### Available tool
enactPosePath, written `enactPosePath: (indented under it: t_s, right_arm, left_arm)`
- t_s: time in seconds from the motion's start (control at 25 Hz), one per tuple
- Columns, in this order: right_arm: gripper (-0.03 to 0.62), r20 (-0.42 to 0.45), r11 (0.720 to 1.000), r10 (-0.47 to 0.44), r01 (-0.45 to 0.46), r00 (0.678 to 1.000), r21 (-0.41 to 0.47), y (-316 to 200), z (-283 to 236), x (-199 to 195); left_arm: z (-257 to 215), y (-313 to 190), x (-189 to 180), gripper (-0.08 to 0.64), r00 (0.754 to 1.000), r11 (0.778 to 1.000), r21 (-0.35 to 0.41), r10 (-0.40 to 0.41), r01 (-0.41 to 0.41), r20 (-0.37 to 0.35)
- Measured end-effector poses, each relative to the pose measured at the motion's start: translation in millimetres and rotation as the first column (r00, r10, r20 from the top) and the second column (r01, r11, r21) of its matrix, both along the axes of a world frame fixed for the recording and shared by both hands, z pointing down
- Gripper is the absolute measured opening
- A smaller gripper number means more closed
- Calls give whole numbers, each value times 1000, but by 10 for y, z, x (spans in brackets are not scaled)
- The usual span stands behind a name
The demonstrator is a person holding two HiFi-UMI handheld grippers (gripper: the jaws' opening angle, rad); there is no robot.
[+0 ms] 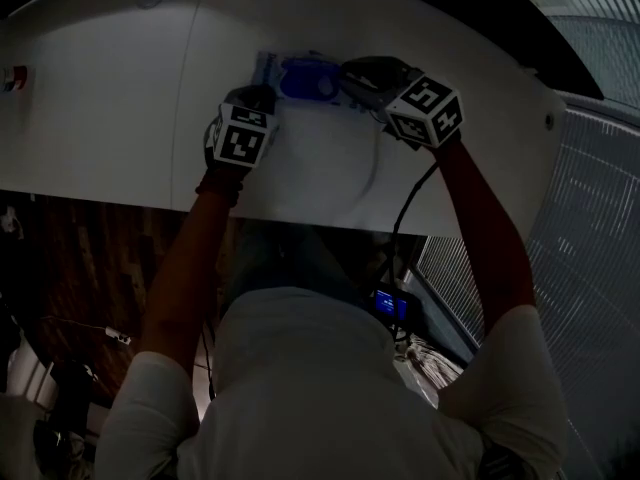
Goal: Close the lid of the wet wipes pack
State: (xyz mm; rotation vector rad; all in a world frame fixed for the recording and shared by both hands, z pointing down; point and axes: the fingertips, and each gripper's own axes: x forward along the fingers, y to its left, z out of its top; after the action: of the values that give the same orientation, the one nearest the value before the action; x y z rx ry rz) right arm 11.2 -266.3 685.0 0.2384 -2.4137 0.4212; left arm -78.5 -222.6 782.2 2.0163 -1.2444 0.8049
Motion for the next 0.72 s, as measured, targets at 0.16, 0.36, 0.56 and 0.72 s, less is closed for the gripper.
enactPosePath:
  t_s: [0.16, 0.36, 0.56, 0.72]
  right_arm:
    - [91, -7, 997, -43, 43, 999, -64, 200, 39, 8]
    - [3, -69, 994, -54, 46, 996, -102, 299, 190, -27]
    - [2, -154, 995, -77, 67, 985, -69, 353, 360, -152]
    - [2, -199, 994, -97, 87, 975, -63, 382, 478, -279]
  left_arm:
    - [3, 6, -1, 3, 1000, 1000, -1, 1, -1, 9]
    - [-12, 4, 20, 2, 1000, 1000, 3, 4, -4, 10]
    - [-19, -16, 36, 3, 1000, 1000, 18, 16, -16, 7]
    - [-30, -36, 45, 3, 1000, 999, 28, 21, -21, 1]
